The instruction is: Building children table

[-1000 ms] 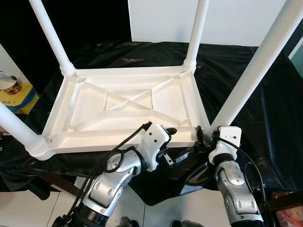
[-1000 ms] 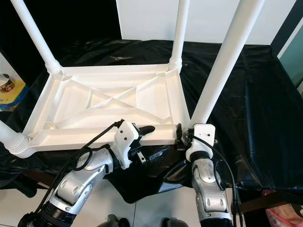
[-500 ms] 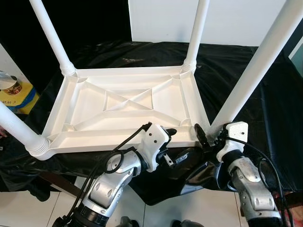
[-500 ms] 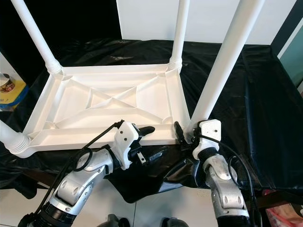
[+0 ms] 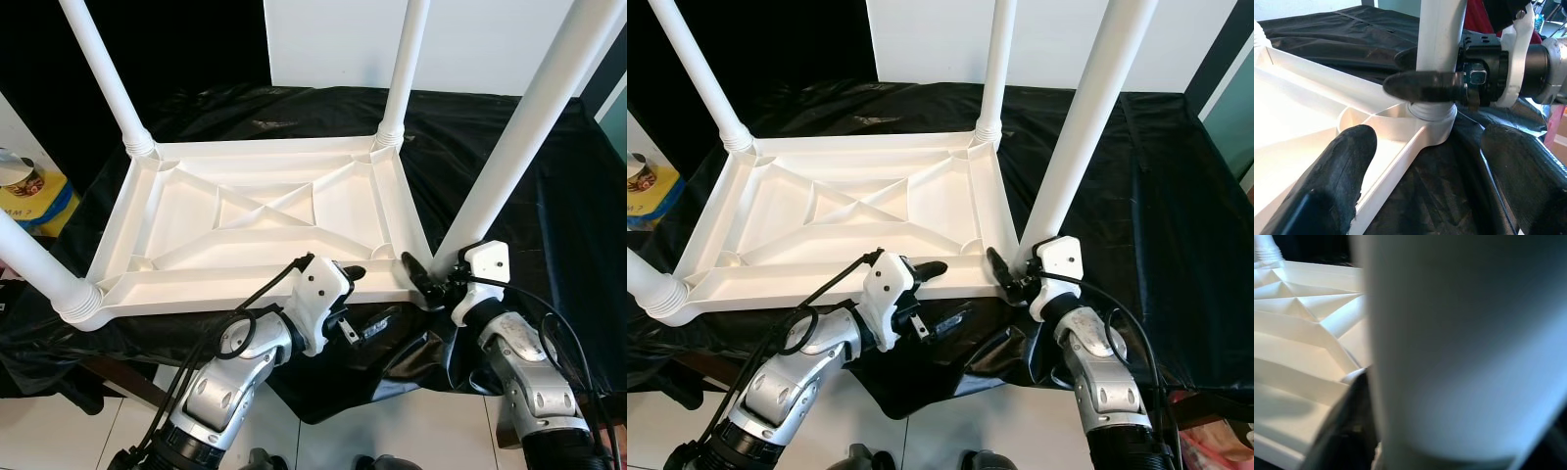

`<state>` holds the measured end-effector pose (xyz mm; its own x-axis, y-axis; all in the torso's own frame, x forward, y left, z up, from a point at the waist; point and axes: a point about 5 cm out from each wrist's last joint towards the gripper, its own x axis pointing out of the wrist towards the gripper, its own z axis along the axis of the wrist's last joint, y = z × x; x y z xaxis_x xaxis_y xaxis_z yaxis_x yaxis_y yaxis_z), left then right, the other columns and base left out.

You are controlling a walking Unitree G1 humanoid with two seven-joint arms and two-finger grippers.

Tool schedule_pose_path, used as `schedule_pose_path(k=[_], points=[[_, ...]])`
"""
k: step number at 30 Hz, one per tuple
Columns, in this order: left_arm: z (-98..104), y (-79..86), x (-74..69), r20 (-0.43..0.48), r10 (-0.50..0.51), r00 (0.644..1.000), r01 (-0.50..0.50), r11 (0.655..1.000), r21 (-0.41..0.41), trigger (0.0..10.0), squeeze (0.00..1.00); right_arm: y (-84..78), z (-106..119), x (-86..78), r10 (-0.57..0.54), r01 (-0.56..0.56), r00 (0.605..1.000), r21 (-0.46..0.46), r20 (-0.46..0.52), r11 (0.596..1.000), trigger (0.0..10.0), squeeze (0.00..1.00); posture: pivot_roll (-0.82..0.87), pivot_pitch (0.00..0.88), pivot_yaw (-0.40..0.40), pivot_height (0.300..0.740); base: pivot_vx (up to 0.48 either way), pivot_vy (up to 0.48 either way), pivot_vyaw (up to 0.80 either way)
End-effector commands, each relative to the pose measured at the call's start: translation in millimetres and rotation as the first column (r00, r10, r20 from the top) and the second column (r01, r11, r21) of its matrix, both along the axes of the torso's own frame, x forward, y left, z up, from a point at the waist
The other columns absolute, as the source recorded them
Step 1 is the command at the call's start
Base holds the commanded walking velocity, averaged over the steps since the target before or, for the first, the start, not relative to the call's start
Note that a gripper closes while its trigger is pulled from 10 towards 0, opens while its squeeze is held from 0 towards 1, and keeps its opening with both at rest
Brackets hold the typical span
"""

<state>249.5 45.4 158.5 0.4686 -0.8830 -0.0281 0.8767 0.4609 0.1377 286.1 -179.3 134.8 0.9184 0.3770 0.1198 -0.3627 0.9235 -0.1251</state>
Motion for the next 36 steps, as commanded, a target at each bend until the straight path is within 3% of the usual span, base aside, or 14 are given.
schedule_pose_path(k=[1, 5, 6, 7, 8, 14, 22, 28, 33, 36], points=[[-1, 1.9, -1.6, 0.000, 0.016, 1.000, -0.016, 1.000, 0.014, 10.0, 0.00, 1.2, -8, -1.2, 0.017, -0.017, 0.999, 0.000, -0.037, 1.000, 0.0, 0.00, -0.07, 0.136, 0.000, 0.740, 0.000, 0.000, 0.00], [-1, 2.0, -1.5, -0.001, 0.015, 1.000, -0.015, 1.000, 0.015, 10.0, 0.00, -2.3, -11, -1.2, -0.007, 0.006, 0.999, -0.009, -0.050, 1.000, 0.0, 0.00, -0.07, 0.138, 0.001, 0.740, 0.000, 0.000, 0.00], [-1, 2.1, -1.6, -0.001, 0.015, 1.000, -0.015, 1.000, 0.015, 10.0, 0.00, -3.9, -12, -0.9, -0.031, 0.031, 0.998, -0.004, -0.058, 1.000, 1.8, 0.00, -0.07, 0.139, 0.001, 0.740, 0.000, 0.000, 0.00], [-1, 2.1, -1.6, -0.001, 0.014, 1.000, -0.014, 1.000, 0.015, 10.0, 0.00, -5.0, -13, -0.7, -0.048, 0.048, 0.997, 0.000, -0.064, 0.999, 1.8, 0.00, -0.07, 0.139, 0.001, 0.740, 0.000, 0.000, 0.00], [-1, 2.0, -1.8, -0.001, 0.013, 1.000, -0.013, 1.000, 0.016, 10.0, 0.00, -5.2, -13, -0.5, -0.060, 0.062, 0.996, 0.014, -0.071, 0.998, 10.0, 0.00, -0.07, 0.138, 0.002, 0.740, 0.000, 0.000, 0.00], [-1, 2.0, -1.9, -0.001, 0.013, 1.000, -0.013, 1.000, 0.016, 10.0, 0.00, -5.3, -15, -0.2, -0.110, 0.113, 0.990, 0.027, -0.089, 0.993, 10.0, 0.00, -0.07, 0.138, 0.002, 0.740, 0.000, 0.000, 0.00], [-2, 2.1, -2.3, -0.002, 0.012, 1.000, -0.012, 1.000, 0.017, 10.0, 0.00, -2.6, -23, -0.1, -0.264, 0.269, 0.956, 0.023, -0.127, 0.963, 10.0, 0.00, -0.08, 0.134, 0.001, 0.740, 0.000, 0.000, 0.00], [-2, 1.1, -1.9, 0.000, 0.005, 1.000, -0.005, 1.000, 0.017, 10.0, 0.00, 5.9, -29, -4.4, -0.426, 0.438, 0.892, 0.051, -0.152, 0.898, 10.0, 0.00, -0.08, 0.127, 0.000, 0.740, 0.000, 0.000, 0.00], [-1, 1.1, -0.7, 0.006, 0.004, 1.000, -0.004, 1.000, 0.020, 10.0, 0.00, 17.1, -37, -11.4, -0.557, 0.575, 0.809, 0.061, -0.187, 0.816, 10.0, 0.00, -0.07, 0.119, -0.001, 0.740, 0.000, 0.000, 0.00], [-1, 1.1, -0.3, 0.008, 0.004, 1.000, -0.004, 1.000, 0.020, 10.0, 0.00, 25.5, -38, -12.2, -0.550, 0.575, 0.809, 0.081, -0.207, 0.814, 10.0, 0.00, -0.07, 0.118, 0.000, 0.740, 0.000, 0.000, 0.00]])
